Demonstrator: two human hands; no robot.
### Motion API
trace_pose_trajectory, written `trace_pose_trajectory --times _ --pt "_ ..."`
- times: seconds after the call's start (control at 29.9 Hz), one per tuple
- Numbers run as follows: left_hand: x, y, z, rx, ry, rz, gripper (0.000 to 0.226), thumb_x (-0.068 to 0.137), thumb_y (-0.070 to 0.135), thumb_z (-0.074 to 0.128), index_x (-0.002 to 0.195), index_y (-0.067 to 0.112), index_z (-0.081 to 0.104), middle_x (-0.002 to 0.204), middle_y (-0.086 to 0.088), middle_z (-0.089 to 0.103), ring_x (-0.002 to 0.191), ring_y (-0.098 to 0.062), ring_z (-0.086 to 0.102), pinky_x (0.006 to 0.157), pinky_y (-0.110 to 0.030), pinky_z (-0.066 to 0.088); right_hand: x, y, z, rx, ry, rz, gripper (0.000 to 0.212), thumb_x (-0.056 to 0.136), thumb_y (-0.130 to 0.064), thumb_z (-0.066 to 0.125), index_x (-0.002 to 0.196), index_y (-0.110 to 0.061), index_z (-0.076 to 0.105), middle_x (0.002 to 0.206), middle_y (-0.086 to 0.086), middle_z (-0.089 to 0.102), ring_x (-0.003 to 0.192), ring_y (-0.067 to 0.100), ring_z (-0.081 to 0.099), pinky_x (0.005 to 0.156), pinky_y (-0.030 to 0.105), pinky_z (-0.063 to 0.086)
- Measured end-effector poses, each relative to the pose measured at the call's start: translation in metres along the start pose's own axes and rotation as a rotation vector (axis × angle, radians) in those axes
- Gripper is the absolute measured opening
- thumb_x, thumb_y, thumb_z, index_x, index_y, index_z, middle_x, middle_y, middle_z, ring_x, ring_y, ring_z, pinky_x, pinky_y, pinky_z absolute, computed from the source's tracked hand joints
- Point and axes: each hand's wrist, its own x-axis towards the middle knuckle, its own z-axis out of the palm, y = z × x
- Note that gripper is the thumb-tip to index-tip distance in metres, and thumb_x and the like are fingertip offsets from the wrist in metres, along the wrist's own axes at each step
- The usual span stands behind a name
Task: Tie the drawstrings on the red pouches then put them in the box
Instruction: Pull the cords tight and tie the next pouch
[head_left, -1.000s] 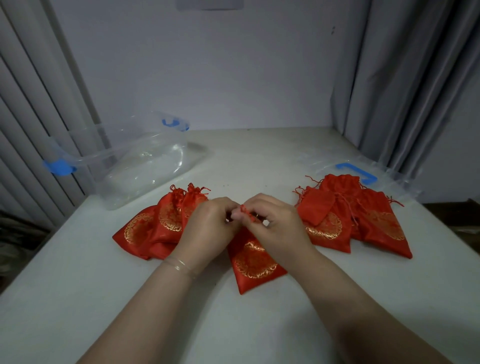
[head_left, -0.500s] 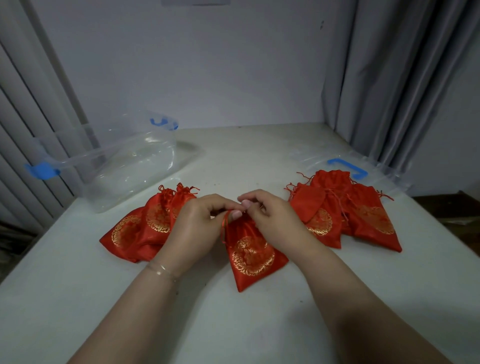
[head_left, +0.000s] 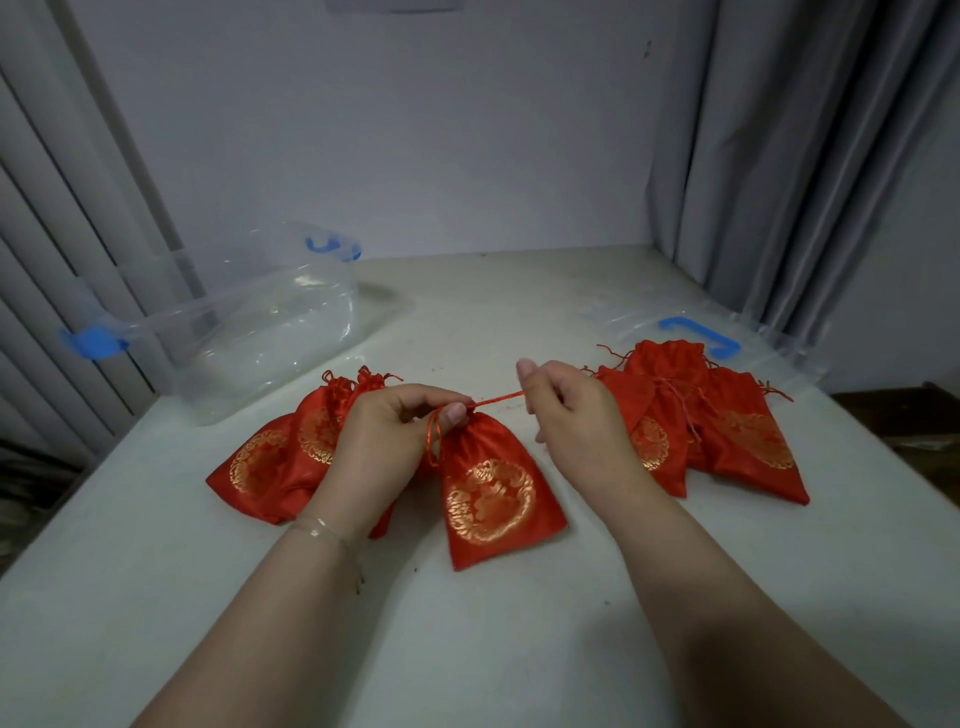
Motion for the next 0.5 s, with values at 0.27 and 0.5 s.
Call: trace_pose_trajectory --times 0.27,0.5 --pt "0.002 -0.003 -0.004 0.103 0.088 0.05 0.016 0.075 0.006 0.077 0.074 0.02 0.07 0.076 0.004 0.071 0.07 -0.009 0.064 0.064 -0.018 0.051 0.005 0.013 -0.004 -0.269 -0.11 0.098 0.042 0.083 -0.029 0.059 0.049 -0.011 0.043 0.048 0.0 0.042 0.05 0.016 0.042 0.055 0.039 0.043" --pt "-0.007 0.003 0.0 0.343 -0.058 0.262 0.022 0.078 -0.001 0.067 0.08 0.019 0.058 0.081 0.014 0.065 0.085 0.003 0.062 0.072 -0.007 0.042 0.004 0.002 -0.006 0.062 -0.096 -0.098 0.016 0.086 -0.023 0.064 0.093 -0.037 0.067 0.1 -0.016 0.066 0.099 0.007 0.057 0.08 0.024 0.045"
